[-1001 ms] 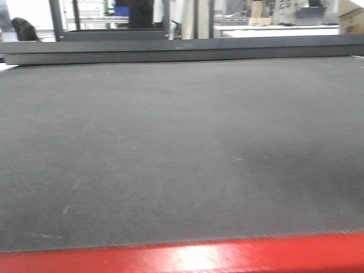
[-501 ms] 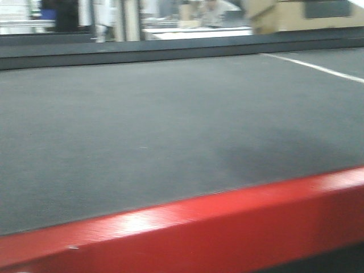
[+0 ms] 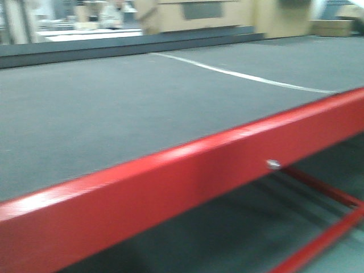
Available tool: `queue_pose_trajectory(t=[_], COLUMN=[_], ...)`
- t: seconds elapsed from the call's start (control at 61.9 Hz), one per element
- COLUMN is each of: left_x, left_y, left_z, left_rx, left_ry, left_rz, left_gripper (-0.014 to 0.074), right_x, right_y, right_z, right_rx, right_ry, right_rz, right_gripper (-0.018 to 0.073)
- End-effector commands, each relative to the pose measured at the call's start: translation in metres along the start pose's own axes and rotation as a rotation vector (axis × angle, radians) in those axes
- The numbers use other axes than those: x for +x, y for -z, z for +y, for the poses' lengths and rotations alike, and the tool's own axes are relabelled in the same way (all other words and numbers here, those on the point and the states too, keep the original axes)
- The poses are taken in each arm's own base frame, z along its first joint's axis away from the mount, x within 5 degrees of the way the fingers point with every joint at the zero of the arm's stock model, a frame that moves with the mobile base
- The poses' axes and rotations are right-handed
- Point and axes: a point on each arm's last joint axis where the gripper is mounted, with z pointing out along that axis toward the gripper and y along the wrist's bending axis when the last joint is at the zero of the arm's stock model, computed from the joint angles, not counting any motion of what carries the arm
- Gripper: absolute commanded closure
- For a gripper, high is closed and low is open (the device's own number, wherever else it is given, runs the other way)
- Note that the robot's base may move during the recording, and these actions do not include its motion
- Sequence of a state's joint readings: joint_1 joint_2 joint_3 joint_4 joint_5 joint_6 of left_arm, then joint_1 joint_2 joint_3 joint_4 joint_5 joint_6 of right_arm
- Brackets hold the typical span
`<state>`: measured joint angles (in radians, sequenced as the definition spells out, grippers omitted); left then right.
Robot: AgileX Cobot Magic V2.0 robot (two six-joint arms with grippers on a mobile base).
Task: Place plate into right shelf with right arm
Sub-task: 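Hold the plate in the right gripper while driving to the shelf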
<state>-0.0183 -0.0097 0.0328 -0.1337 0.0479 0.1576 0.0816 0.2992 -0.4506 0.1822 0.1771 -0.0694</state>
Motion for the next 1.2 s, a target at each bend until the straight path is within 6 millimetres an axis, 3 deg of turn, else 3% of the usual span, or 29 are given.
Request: queue_pose_trajectory(t=[0.0,1.179], left_x=[-0.0052,-0.0052], left_y=[0.0008,0.0008], left_z=[0.0011,0.0011], left_rx=[-0.012,-0.012], left_ry=[0.015,0.015], left_rz=[-0.089,-0.089], left_gripper=[0.0724,0.0724], right_x=[-0.0173,-0.017], right_y=[0.0012,0.0011], right_z=[0.0001,0.0001], right_rx=[0.01,0.009], right_ry=[0.009,0.009], right_rz=[-0.113,-0.11], right_gripper=[0.0505,0.0505])
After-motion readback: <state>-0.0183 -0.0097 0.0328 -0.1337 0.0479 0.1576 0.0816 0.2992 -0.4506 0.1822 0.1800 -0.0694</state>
